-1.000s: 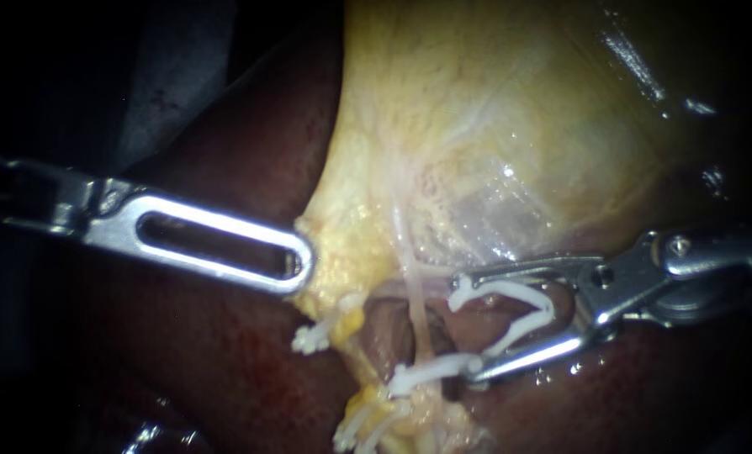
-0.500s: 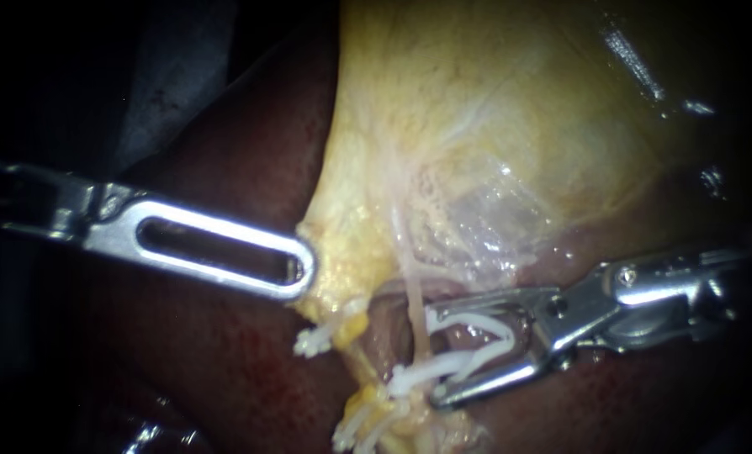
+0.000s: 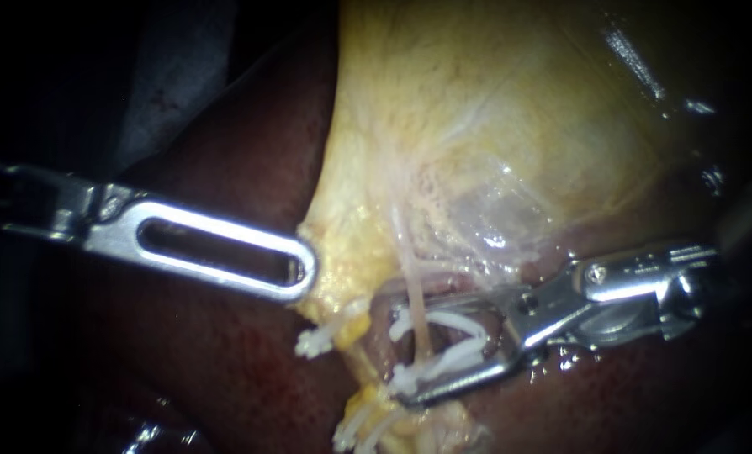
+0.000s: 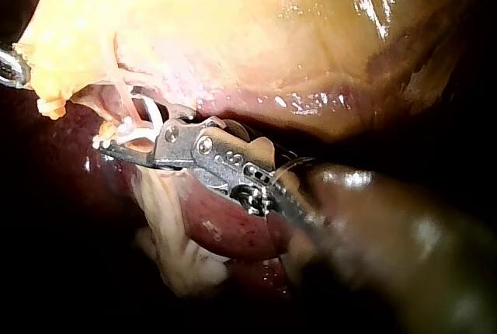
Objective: Clipping second clip right tube
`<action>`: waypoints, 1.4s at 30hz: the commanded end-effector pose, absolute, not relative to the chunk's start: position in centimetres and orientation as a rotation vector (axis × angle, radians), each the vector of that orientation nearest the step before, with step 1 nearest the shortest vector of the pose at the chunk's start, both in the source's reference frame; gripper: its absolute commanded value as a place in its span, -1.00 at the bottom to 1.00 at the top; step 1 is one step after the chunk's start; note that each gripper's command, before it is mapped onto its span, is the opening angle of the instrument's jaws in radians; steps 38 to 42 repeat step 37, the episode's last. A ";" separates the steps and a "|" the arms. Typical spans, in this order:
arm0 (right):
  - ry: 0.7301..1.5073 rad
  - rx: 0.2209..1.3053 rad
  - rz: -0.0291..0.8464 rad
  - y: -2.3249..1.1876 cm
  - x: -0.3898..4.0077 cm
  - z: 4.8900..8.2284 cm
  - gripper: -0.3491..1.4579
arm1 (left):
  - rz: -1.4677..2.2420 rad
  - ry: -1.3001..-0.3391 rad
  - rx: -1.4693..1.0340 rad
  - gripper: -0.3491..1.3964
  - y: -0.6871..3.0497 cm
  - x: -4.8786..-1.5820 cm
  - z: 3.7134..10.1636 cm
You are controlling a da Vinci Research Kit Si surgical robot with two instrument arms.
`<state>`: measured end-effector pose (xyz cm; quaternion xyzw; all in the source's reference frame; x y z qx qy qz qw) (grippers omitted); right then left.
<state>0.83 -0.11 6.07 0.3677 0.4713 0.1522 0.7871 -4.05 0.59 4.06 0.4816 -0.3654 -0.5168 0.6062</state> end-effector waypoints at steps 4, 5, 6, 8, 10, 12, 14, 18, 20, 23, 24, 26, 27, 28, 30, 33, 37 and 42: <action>1.011 0.802 0.338 -0.11 0.84 6.07 -0.02 | -1.195 -0.845 1.113 -1.00 0.59 -4.05 4.06; 1.009 0.805 0.343 -0.11 0.84 6.07 -0.03 | -1.195 -0.845 1.113 -1.00 0.59 -4.05 4.06; 1.005 0.811 0.354 -0.11 0.84 6.07 -0.04 | -1.195 -0.845 1.113 -1.00 0.59 -4.05 4.06; 1.001 0.818 0.364 -0.10 0.82 6.08 -0.11 | -1.195 -0.845 1.113 -1.00 0.59 -4.05 4.06; 0.979 0.853 0.414 -0.07 0.80 6.08 -0.31 | -1.195 -0.845 1.113 -1.00 0.59 -4.05 4.06; 0.956 0.888 0.469 -0.04 0.77 6.09 -0.53 | -1.195 -0.845 1.113 -1.00 0.59 -4.05 4.06; 0.951 0.894 0.479 -0.01 0.74 6.12 -0.67 | -1.195 -0.845 1.113 -1.00 0.59 -4.05 4.06; 0.947 0.902 0.487 0.03 0.70 6.16 -0.84 | -1.195 -0.845 1.113 -1.00 0.59 -4.05 4.06; 0.945 0.905 0.492 0.04 0.70 6.17 -0.88 | -1.195 -0.845 1.113 -1.00 0.59 -4.05 4.06; 0.942 0.908 0.497 0.03 0.70 6.16 -0.92 | -1.195 -0.845 1.113 -1.00 0.59 -4.05 4.06; 0.941 0.909 0.503 0.03 0.70 6.16 -0.93 | -1.195 -0.845 1.113 -1.00 0.59 -4.05 4.06; 0.938 0.912 0.508 0.03 0.70 6.16 -0.94 | -1.195 -0.845 1.113 -1.00 0.59 -4.05 4.06; 0.938 0.912 0.508 0.02 0.70 6.16 -0.94 | -1.195 -0.845 1.113 -1.00 0.59 -4.05 4.06; 0.938 0.912 0.508 0.02 0.70 6.16 -0.94 | -1.195 -0.845 1.113 -1.00 0.59 -4.05 4.06; 0.936 0.915 0.513 0.02 0.70 6.16 -0.94 | -1.195 -0.845 1.113 -1.00 0.59 -4.06 4.06; 0.934 0.918 0.518 0.01 0.70 6.16 -0.93 | -1.195 -0.845 1.113 -1.00 0.59 -4.06 4.07; 0.933 0.920 0.515 0.01 0.70 6.16 -0.93 | -1.195 -0.845 1.113 -1.00 0.59 -4.06 4.07; 0.933 0.920 0.515 0.01 0.70 6.16 -0.93 | -1.195 -0.845 1.113 -1.00 0.59 -4.06 4.07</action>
